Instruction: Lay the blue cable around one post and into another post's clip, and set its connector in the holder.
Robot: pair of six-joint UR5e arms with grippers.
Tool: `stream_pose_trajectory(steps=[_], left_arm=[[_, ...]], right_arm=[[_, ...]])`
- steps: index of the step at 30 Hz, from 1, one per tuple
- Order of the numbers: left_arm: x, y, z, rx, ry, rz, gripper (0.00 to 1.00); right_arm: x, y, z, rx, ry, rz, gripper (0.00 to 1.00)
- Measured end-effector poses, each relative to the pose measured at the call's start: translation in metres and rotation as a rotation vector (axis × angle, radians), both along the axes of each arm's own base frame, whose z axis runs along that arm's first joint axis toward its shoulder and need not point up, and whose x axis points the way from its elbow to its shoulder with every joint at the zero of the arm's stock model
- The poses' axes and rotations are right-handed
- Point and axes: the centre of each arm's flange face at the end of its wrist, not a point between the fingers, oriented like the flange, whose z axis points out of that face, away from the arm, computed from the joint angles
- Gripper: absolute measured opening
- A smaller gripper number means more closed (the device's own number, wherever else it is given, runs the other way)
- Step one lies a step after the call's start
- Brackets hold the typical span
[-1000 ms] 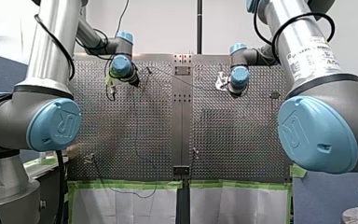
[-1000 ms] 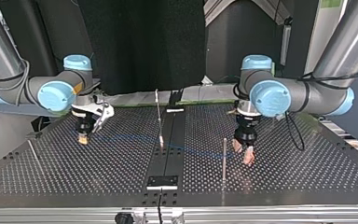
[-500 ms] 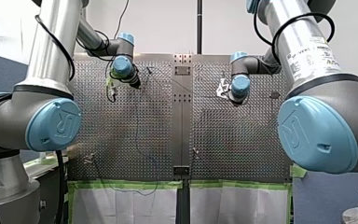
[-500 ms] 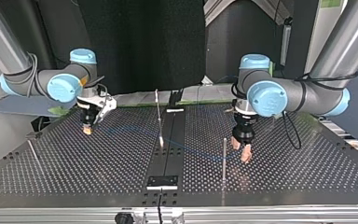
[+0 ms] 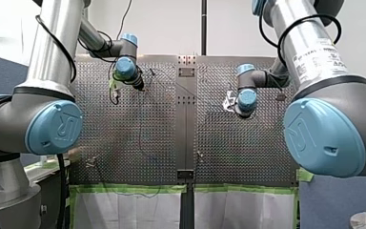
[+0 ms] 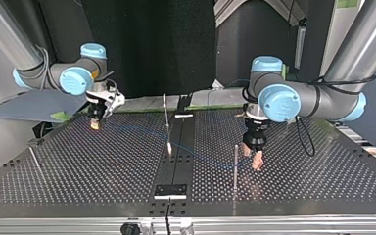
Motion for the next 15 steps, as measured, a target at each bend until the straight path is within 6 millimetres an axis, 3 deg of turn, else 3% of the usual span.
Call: stream_pose_trajectory(steps=[5,15], left_arm=[[-0.001,-0.002,0.0,-0.001,0.001,-0.002,1.0],[-0.002,-0.004,0.0,-0.003,0.0,-0.006,1.0]], right_arm=[[-0.011,0.002,-0.024,0.011,0.014,-0.017,0.28],[-0.019,0.021,-0.103,0.082,0.057,-0.016,0.28]])
